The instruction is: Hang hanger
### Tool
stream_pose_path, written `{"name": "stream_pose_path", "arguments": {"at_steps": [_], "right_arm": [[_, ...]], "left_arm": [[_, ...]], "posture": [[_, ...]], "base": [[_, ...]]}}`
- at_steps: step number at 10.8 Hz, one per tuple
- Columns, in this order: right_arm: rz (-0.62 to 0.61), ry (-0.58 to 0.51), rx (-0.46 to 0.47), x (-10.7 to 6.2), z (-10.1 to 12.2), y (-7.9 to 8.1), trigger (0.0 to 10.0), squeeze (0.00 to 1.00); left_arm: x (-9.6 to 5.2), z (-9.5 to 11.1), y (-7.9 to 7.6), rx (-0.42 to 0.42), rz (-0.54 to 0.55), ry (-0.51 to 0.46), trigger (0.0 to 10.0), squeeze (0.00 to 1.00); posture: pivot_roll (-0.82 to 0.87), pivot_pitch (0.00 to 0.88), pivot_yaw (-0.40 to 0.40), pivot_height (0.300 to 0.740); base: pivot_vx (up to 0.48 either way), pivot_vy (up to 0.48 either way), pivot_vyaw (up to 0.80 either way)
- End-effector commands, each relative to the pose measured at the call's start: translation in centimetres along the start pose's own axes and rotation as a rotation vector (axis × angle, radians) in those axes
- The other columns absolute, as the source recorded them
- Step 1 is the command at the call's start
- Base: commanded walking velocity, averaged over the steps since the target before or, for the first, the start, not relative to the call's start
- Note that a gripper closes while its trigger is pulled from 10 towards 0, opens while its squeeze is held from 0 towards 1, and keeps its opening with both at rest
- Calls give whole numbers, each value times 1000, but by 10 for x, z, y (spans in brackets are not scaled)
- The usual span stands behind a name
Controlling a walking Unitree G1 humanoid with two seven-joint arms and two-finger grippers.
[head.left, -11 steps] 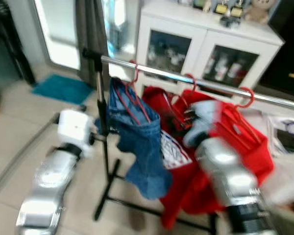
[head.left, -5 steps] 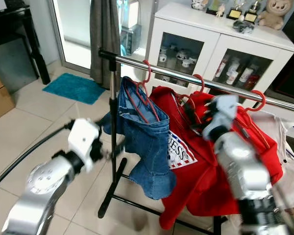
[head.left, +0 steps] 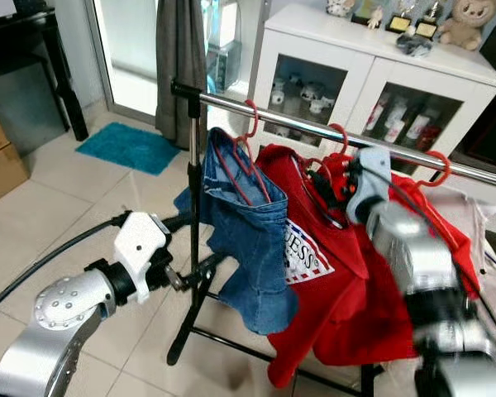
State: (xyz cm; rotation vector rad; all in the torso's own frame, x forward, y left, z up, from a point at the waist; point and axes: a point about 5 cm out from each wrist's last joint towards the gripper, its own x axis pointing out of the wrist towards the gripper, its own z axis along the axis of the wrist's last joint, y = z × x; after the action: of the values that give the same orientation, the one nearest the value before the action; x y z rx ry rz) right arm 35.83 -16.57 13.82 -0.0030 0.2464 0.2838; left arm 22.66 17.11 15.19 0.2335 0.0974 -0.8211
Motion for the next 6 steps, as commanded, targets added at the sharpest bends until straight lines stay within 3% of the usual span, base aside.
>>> {"name": "stream_pose_path", "arguments": {"at_steps": [1,2,3,4,5,6], "right_arm": [[-3,53,4,2,-5,-8,10000,0],[-11,94,13,5,-9,-12,9412,0],[-36,119,45,7,-12,-16,2588,0],[-49,130,58,10,-13,-19,0,0],[-26,125,102,11,-13,-17,0,0],[-4,129,91,11,-13,-15,0,0]], "left_arm": [[2,3,-3,6,-28,-6,10000,0],[2,4,-3,4,-37,-6,10000,0],[1,4,-3,3,-45,-5,10000,0],[1,4,-3,2,-47,-4,10000,0],[1,4,-3,1,-46,-4,10000,0],[1,4,-3,1,-47,-4,10000,0]], "posture": [[51,0,-124,740],[52,0,-126,740],[57,0,-129,740],[58,0,-130,740],[58,0,-130,740],[58,0,-130,740]], "base": [[0,0,0],[0,0,0],[0,0,0],[0,0,0],[0,0,0],[0,0,0]]}}
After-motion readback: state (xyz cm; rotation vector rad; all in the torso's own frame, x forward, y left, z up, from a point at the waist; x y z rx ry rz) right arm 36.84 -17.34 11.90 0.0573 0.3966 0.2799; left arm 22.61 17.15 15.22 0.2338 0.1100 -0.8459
